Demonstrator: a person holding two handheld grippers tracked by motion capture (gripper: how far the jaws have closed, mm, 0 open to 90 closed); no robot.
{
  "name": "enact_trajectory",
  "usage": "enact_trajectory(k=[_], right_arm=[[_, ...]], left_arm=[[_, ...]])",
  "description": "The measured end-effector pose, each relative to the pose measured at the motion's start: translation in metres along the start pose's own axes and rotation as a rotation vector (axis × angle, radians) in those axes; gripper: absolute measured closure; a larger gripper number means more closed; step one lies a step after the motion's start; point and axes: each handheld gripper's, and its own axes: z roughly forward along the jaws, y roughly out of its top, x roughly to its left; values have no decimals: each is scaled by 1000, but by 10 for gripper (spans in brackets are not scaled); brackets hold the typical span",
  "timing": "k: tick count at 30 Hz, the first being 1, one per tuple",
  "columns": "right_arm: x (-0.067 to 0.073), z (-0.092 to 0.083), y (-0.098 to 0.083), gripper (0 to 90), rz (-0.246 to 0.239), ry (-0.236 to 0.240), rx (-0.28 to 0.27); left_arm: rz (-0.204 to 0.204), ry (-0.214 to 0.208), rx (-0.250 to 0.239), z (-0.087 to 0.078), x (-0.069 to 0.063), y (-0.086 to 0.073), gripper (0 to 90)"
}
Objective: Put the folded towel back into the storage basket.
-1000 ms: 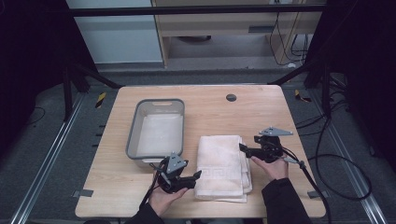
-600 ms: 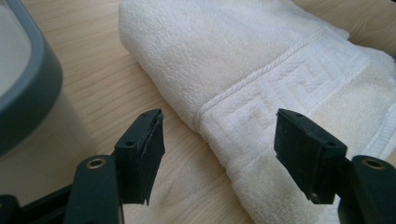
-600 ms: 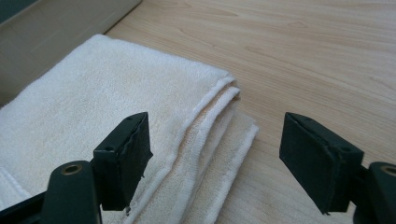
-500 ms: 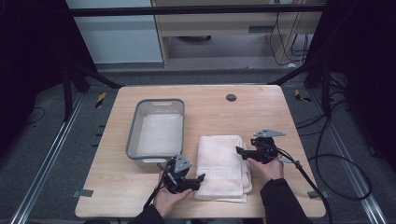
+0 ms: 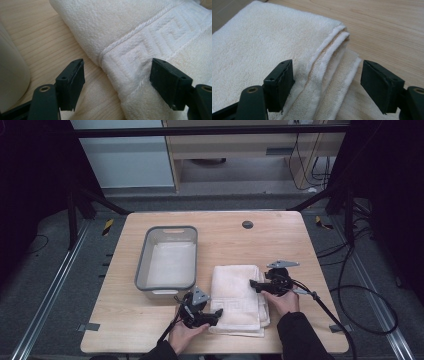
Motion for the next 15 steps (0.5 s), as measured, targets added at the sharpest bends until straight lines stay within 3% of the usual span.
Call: enact_trajectory(k=[13, 15], right_arm=[[-1, 10, -3, 281, 48, 17, 58], [-2, 11, -3, 293, 63, 24, 70]], left_arm=[[-57, -48, 28, 8, 6, -2, 269], [-45, -45, 28, 9, 6, -2, 269]])
